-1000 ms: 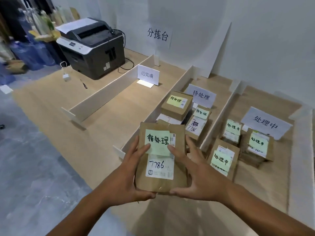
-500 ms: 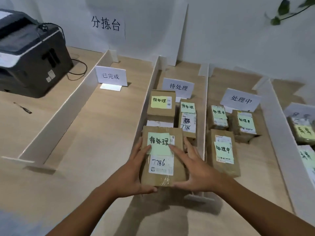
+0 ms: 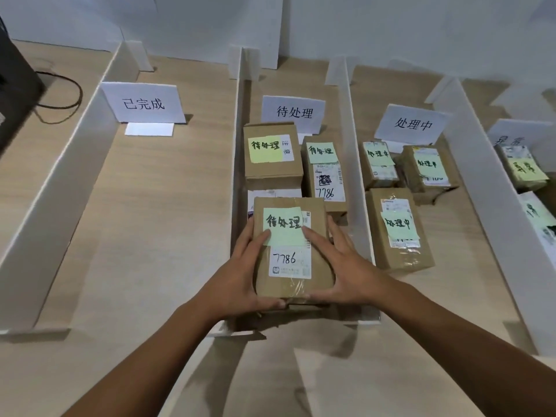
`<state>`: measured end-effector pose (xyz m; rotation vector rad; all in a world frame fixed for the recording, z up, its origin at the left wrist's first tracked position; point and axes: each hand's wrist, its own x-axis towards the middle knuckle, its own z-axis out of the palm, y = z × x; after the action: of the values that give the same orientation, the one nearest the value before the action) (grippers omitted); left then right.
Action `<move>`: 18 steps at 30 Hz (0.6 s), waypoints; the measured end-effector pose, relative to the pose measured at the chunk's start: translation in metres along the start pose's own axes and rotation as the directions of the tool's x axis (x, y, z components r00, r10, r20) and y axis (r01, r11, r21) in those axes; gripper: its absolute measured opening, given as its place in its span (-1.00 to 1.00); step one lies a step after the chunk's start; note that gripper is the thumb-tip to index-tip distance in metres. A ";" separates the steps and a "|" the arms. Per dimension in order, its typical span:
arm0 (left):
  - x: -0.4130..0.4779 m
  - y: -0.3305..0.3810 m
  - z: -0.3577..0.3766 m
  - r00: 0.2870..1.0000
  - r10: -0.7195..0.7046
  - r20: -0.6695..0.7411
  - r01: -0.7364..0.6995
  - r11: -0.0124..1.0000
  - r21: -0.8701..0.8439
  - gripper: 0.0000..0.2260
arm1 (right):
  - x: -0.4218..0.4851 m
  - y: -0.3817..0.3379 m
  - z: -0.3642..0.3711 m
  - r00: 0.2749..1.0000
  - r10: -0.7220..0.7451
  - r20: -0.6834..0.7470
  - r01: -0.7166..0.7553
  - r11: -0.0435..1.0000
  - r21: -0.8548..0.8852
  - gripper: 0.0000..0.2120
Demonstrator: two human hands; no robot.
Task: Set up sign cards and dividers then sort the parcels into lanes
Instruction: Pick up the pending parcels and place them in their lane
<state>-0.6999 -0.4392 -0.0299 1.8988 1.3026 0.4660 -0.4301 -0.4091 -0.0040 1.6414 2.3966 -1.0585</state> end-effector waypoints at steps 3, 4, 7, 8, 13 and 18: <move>0.000 0.004 -0.002 0.999 -0.024 0.034 0.025 0.999 -0.026 0.22 | -0.005 -0.001 0.003 1.000 0.018 -0.010 -0.018 0.999 0.030 0.18; 0.000 0.007 -0.005 0.999 -0.039 0.039 0.040 0.999 -0.029 0.24 | -0.008 -0.002 0.001 1.000 0.014 -0.025 -0.014 0.999 0.031 0.17; -0.001 0.023 -0.017 0.999 -0.048 -0.022 0.047 0.998 -0.040 0.27 | -0.025 -0.002 -0.011 0.996 -0.012 -0.084 0.012 1.000 0.007 0.10; -0.001 0.031 -0.022 0.998 -0.022 -0.065 0.019 0.999 -0.044 0.26 | -0.033 0.001 -0.018 0.994 -0.021 -0.106 0.021 1.000 -0.004 0.07; 0.008 0.094 -0.038 0.957 0.104 -0.272 -0.103 0.994 0.019 0.09 | -0.089 0.028 -0.064 0.971 -0.063 -0.229 0.062 0.998 -0.009 -0.03; 0.040 0.188 -0.003 0.954 0.222 -0.203 -0.214 0.975 0.062 0.04 | -0.173 0.075 -0.110 0.928 -0.078 -0.363 0.061 0.996 -0.060 -0.07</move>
<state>-0.5689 -0.4355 0.1108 2.0825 1.2448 0.7766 -0.2566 -0.4717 0.1119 1.8949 2.6972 -0.7483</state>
